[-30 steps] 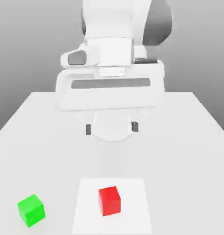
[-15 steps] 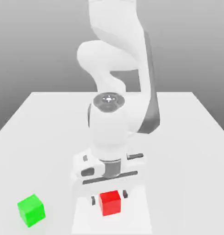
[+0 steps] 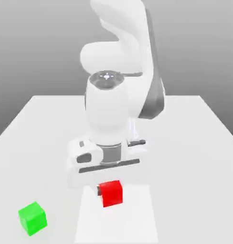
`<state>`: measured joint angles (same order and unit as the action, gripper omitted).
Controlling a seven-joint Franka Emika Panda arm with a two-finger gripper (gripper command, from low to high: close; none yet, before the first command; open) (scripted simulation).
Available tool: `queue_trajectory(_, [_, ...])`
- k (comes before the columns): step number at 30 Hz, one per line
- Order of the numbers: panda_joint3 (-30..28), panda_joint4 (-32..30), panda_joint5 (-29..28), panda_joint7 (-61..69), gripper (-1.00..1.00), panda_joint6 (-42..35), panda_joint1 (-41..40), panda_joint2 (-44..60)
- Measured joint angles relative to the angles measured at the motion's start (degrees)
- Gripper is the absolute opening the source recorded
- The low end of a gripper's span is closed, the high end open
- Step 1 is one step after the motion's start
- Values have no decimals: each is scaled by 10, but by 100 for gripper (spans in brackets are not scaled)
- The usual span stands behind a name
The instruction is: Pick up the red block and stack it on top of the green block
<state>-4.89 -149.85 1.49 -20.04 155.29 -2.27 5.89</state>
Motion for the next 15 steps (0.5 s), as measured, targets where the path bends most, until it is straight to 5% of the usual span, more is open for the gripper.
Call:
queue_trajectory(11, [-61, 92, 16, 234, -100, -69, -112, 22])
queue_trajectory(15, [-52, 102, 42, 271, -100, -17, -129, 84])
